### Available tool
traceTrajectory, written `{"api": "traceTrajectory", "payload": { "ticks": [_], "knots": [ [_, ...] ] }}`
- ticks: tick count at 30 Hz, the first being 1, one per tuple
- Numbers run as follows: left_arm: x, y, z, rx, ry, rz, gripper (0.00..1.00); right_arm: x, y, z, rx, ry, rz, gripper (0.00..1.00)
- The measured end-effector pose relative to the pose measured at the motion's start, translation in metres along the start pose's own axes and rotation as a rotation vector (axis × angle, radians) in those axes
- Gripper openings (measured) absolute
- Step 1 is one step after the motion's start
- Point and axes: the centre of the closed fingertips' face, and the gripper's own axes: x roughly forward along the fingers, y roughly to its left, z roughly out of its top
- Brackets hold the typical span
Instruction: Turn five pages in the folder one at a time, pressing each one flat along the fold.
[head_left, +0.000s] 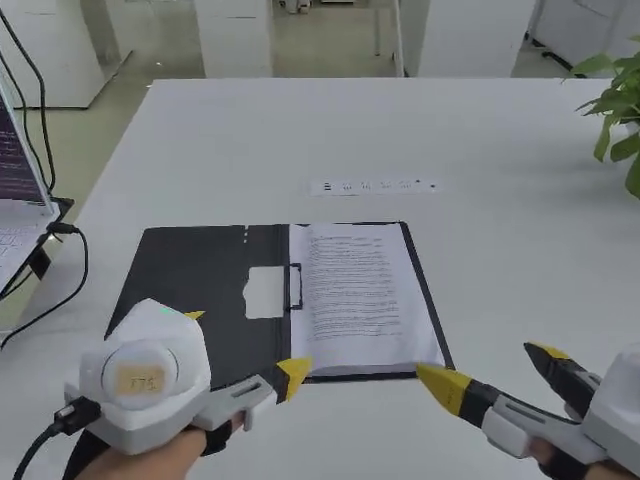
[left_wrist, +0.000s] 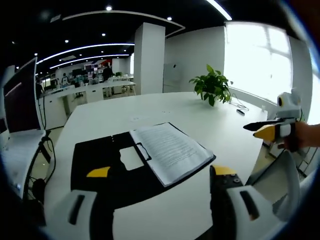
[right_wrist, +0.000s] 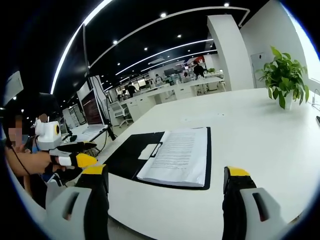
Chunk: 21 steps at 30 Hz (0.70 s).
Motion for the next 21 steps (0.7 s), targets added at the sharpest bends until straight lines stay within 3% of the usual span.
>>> {"api": "traceTrajectory", "payload": {
  "ticks": [3,10,21],
  "knots": [
    [-0.02,0.012,-0.001,-0.028,-0.02,0.056,0.8,0.002,0.001,0.001,-0.008,0.004,0.016,0.98],
    [-0.042,0.021,-0.002,-0.023,-0.032,0.109,0.88,0.005,0.007,-0.003,-0.03,0.031,0.047,1.0],
    [-0.048,0.031,-0.019,-0.064,-0.014,0.142,0.97,0.001,0.006,-0.007,-0.009,0.024,0.033,0.99]
  ]
}}
